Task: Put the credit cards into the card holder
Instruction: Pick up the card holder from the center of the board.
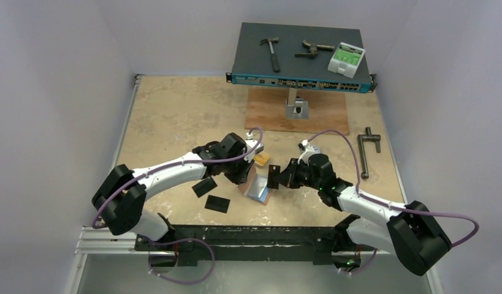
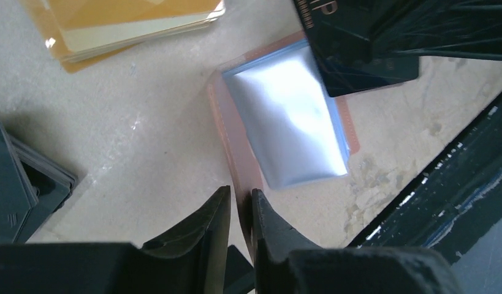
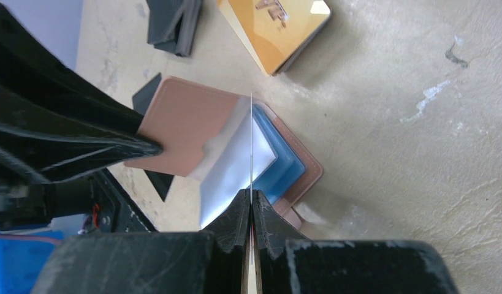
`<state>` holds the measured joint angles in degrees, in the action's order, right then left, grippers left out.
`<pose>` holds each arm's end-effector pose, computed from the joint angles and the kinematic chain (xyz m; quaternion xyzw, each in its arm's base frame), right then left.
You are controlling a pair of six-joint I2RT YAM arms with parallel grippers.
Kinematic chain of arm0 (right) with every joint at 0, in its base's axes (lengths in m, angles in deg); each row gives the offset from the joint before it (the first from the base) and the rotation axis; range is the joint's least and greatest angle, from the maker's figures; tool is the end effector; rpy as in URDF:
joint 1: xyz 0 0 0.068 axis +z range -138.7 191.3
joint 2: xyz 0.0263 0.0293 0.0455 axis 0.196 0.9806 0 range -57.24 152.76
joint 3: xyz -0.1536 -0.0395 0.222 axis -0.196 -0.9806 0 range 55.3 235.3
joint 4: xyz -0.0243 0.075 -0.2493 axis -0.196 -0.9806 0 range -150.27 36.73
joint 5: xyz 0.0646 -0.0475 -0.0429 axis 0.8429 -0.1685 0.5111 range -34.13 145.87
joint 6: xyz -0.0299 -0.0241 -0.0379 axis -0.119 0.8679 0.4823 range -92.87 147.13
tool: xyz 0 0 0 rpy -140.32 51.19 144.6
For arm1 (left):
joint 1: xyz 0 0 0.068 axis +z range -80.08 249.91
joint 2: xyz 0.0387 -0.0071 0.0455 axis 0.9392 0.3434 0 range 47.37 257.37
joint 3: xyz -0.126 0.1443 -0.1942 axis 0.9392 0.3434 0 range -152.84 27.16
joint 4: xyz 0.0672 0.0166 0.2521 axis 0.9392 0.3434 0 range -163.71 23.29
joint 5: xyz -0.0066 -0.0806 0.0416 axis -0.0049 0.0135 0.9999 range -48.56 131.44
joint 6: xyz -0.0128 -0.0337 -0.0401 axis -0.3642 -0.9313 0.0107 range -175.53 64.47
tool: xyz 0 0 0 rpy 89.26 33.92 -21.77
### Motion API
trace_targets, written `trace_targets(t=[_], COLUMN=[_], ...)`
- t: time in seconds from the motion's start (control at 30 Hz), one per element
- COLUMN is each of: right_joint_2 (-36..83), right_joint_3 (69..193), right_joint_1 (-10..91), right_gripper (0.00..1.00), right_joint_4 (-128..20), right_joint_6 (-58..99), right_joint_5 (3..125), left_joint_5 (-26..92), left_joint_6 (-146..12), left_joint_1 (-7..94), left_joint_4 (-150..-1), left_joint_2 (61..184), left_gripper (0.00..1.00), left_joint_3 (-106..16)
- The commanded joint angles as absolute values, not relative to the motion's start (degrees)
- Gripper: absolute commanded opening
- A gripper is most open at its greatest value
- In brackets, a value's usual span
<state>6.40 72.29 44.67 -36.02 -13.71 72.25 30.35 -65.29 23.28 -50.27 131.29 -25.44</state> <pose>0.1690 0.1232 0.1599 -0.0161 0.8574 0.3994 0.3241 0.1979 -0.2194 0.2110 0.3278 0.8907 -0.2235 0.2220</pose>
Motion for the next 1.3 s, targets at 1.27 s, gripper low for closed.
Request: trace_targets(t=[1.27], right_joint_2=[-25.4], right_joint_3=[86.6], right_joint_1=[30.7], right_gripper=[0.00], right_joint_4=[-44.5], right_joint_6=[-14.3], right_joint_5=[95.8], left_joint_5=[19.3], left_joint_6=[-58.1], left_joint_1=[30.1], left_joint_4=[-35.8], left_joint_2=[118.3], left_gripper=[0.00], left_joint_3=[-53.8])
